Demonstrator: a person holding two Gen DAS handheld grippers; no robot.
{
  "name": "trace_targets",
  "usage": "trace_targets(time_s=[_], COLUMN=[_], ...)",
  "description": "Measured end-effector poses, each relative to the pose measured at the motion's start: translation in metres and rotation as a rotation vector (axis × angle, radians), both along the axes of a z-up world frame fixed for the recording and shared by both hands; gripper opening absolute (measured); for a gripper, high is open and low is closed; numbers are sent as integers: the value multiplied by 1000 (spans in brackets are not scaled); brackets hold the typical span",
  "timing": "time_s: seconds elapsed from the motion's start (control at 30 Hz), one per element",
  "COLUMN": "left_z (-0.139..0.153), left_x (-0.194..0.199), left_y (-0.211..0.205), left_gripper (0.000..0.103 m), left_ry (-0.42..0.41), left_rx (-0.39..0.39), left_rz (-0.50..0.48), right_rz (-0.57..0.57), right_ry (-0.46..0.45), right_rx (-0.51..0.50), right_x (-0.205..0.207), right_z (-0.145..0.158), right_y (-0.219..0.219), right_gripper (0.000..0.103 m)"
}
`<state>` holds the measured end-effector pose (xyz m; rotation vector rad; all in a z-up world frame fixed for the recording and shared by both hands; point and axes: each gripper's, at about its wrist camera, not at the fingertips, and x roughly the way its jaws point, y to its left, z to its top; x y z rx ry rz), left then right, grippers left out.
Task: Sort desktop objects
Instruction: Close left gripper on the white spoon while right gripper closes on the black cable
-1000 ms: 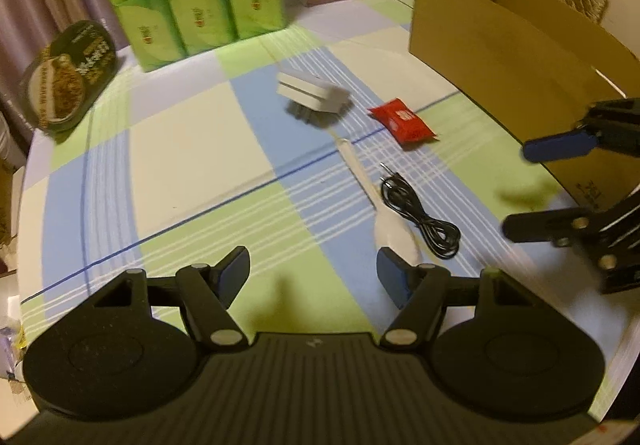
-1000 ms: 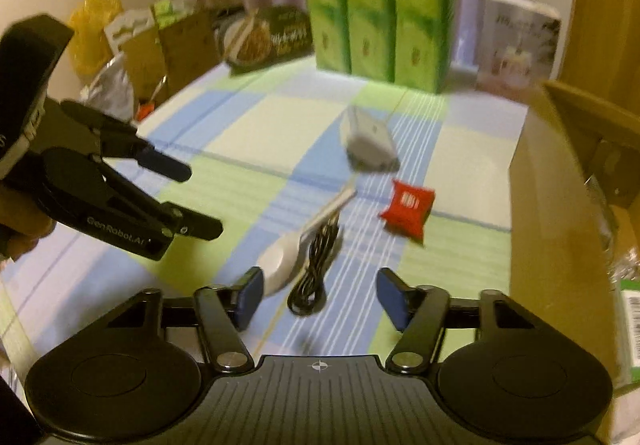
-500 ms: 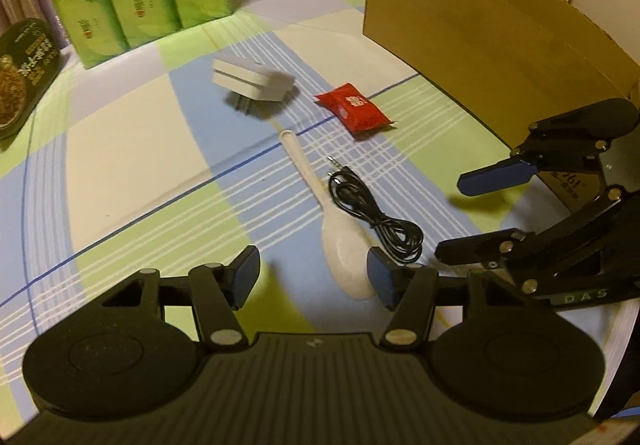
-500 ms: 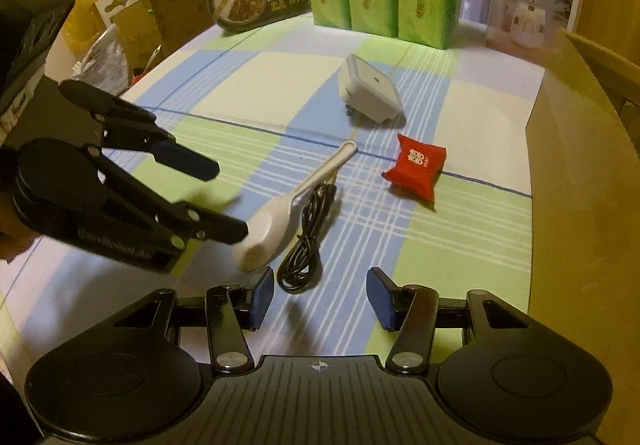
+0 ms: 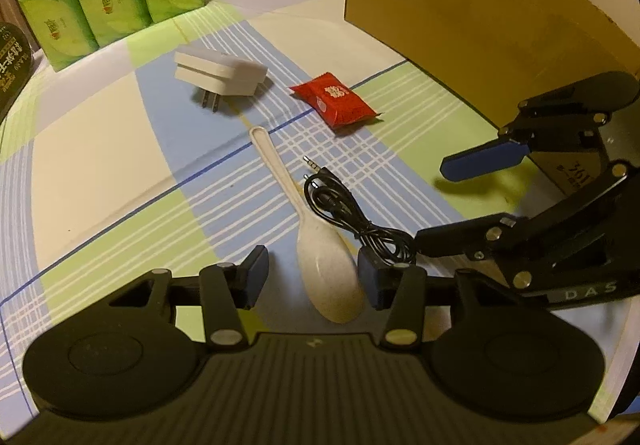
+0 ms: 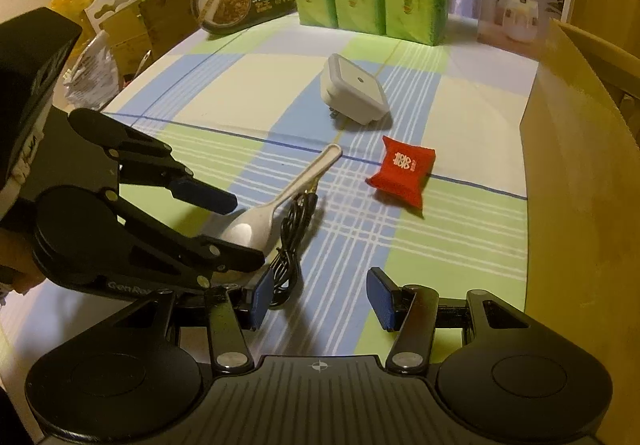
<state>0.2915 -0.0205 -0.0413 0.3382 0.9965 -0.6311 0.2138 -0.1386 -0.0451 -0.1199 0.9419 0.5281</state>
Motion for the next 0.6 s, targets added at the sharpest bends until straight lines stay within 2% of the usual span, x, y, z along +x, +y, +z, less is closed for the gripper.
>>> trace_targets(time_s=[0.07, 0.13, 0.4, 0.5, 0.6], left_z=[-2, -2, 3, 4, 4], left_x=[2, 3, 8, 9, 10], left_y=[2, 7, 34, 40, 41], left_gripper=[29, 28, 26, 27, 33], left_ry=[6, 7, 4, -2, -30], left_rx=[9, 18, 53, 57, 66], left_rz=[4, 18, 84, 95, 101], right_rz=[-2, 0, 38, 50, 57], right_ry=[1, 0, 0, -1, -12], right_rx=[4, 9, 19, 16, 1], right_x=[3, 4, 11, 14, 17], right_z=[-1, -1, -9, -15, -20], right_y=[1, 2, 18, 25, 30], right_gripper=[50, 50, 49, 46, 40])
